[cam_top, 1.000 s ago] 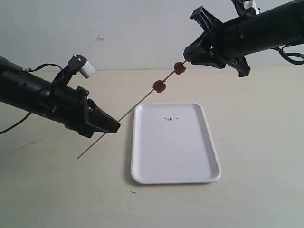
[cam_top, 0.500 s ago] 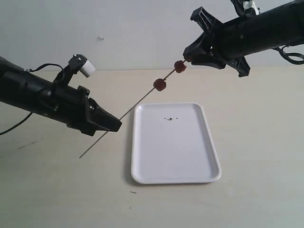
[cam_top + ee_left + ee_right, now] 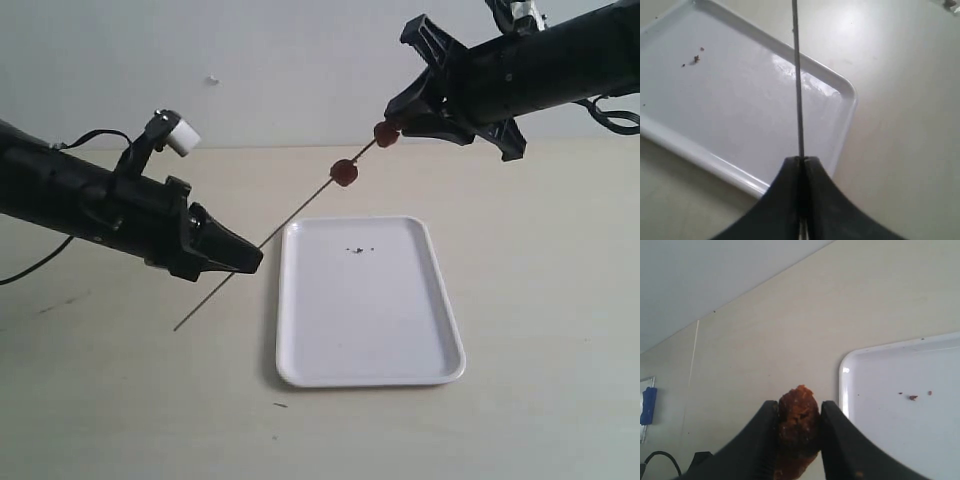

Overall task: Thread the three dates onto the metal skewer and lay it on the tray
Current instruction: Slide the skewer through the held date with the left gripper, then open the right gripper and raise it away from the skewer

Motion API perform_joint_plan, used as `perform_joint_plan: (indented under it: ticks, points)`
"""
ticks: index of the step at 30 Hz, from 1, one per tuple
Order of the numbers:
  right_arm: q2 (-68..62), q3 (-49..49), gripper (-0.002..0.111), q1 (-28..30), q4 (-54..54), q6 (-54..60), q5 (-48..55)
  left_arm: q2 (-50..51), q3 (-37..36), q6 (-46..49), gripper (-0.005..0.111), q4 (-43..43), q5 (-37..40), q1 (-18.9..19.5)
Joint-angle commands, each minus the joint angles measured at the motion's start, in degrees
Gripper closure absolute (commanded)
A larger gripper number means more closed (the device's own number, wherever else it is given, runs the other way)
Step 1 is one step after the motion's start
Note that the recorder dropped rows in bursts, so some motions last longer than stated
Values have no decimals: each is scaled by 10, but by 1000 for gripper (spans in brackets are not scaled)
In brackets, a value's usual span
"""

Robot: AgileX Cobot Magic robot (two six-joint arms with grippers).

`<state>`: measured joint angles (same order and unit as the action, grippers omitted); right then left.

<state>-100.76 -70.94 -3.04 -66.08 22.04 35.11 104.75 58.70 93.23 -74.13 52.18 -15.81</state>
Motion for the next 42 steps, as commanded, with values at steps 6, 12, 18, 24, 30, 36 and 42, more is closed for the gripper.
perform_joint_plan:
  ticks: [6, 12, 18, 24, 30, 36, 42]
  points:
    - [0, -1, 80, -47, 4, 9, -50, -1, -1, 19, 107, -30, 30, -3]
    - [0, -1, 80, -56, 14, 9, -49, -1, -1, 26, 107, -52, 30, -3]
    - [0, -1, 80, -56, 22, 9, -48, -1, -1, 32, 107, -68, 30, -3]
    - [0, -1, 79, -56, 26, 9, -54, -1, -1, 36, 107, -73, 31, -3]
    - [12, -1, 27, -56, 49, 65, -86, -1, -1, 29, 107, -56, 6, -3]
    - [89, -1, 27, -34, 202, 29, -115, 0, -1, -121, 107, -64, 5, -3]
    - [194, 17, 45, -30, 409, 2, -109, 53, -68, -119, 107, -258, 137, -8]
